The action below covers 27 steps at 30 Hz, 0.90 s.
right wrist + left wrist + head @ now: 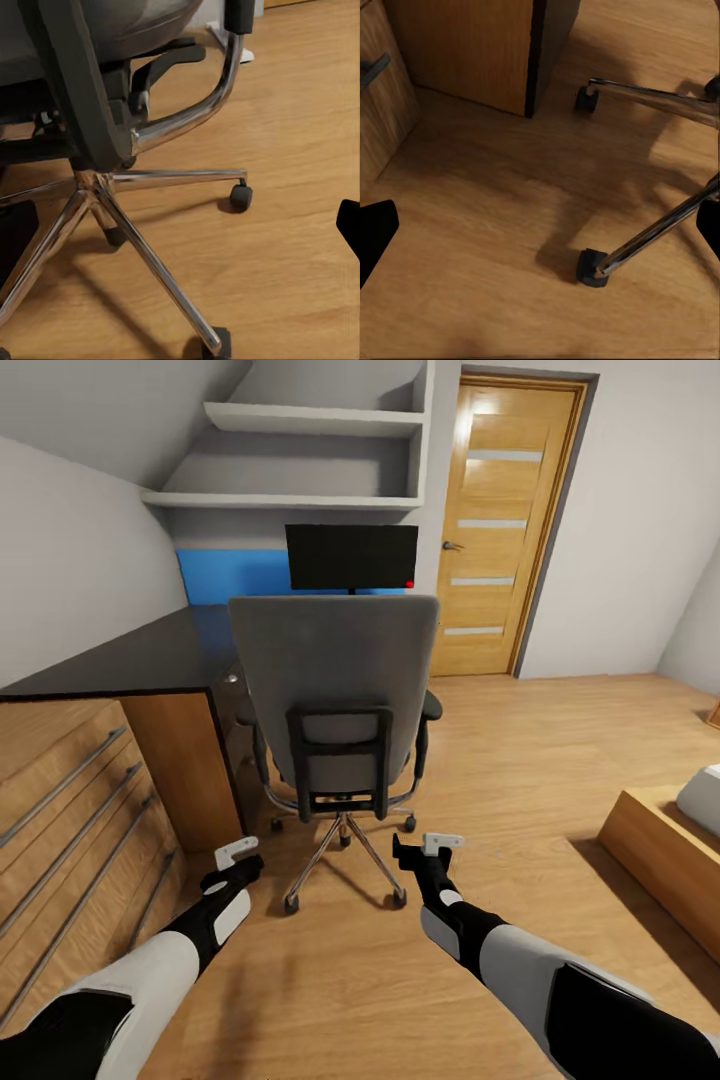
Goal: In the bedroom, organize the workspace by keeping the computer under the desk, ensuring the monitor is on the desk, placing the keyboard on the desk next to the monitor, placing the mouse on the desk next to the keyboard, moving the folder from the swivel chair onto the desk next to the mouse, stacking the notebook on top of the folder with the pen on top of the notebook, and positioning the swivel chair next to the desk.
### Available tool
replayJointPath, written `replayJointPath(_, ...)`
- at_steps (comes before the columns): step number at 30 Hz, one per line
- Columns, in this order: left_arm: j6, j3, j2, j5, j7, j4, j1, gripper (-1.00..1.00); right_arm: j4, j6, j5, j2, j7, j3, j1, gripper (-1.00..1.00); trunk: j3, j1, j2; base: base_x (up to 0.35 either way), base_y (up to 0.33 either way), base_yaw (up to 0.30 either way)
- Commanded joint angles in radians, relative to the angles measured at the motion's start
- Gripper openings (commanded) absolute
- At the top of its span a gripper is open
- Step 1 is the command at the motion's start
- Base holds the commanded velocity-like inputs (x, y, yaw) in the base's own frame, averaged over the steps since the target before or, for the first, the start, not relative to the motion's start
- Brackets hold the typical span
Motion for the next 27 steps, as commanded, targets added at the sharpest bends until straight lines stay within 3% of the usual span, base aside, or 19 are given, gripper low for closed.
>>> replayJointPath(1, -0.004, -0.023, -0.005, 0.007, 0.005, 0.004, -0.001, 1.0, -0.001, -0.002, -0.004, 0.0, -0.008, 0.009, -0.001, 1.0, 0.0, 0.0, 0.0, 0.0, -0.001, 0.247)
replayJointPath(5, -0.006, -0.111, -0.034, 0.0, 0.005, 0.025, -0.001, 1.0, -0.001, -0.002, -0.003, 0.003, -0.007, 0.009, -0.001, 1.0, 0.002, 0.0, 0.0, 0.0, 0.0, 0.247)
replayJointPath(9, -0.004, -0.156, -0.053, -0.002, 0.004, 0.038, -0.001, 1.0, -0.001, -0.001, -0.003, 0.005, -0.008, 0.009, -0.001, 1.0, 0.005, 0.0, 0.0, 0.0, 0.0, 0.248)
replayJointPath(11, -0.001, -0.187, -0.086, -0.002, 0.005, 0.061, -0.001, 1.0, -0.001, -0.001, -0.003, 0.005, -0.008, 0.009, -0.001, 1.0, 0.006, 0.0, 0.0, 0.0, 0.0, 0.243)
replayJointPath(18, 0.001, -0.236, -0.144, -0.002, 0.006, 0.093, -0.001, 1.0, -0.001, -0.002, -0.003, 0.006, -0.009, 0.009, -0.001, 1.0, 0.007, 0.0, 0.0, 0.0, 0.0, 0.157)
replayJointPath(23, 0.028, -0.247, -0.159, -0.002, 0.006, 0.099, -0.001, 1.0, -0.001, -0.003, -0.002, 0.005, -0.009, 0.009, -0.001, 1.0, 0.007, 0.0, 0.0, 0.0, 0.0, 0.038)
replayJointPath(27, 0.104, -0.252, -0.163, -0.002, 0.005, 0.099, -0.001, 1.0, -0.001, -0.002, -0.002, 0.005, -0.009, 0.009, -0.001, 1.0, 0.007, 0.0, 0.0, 0.0, 0.0, 0.012)
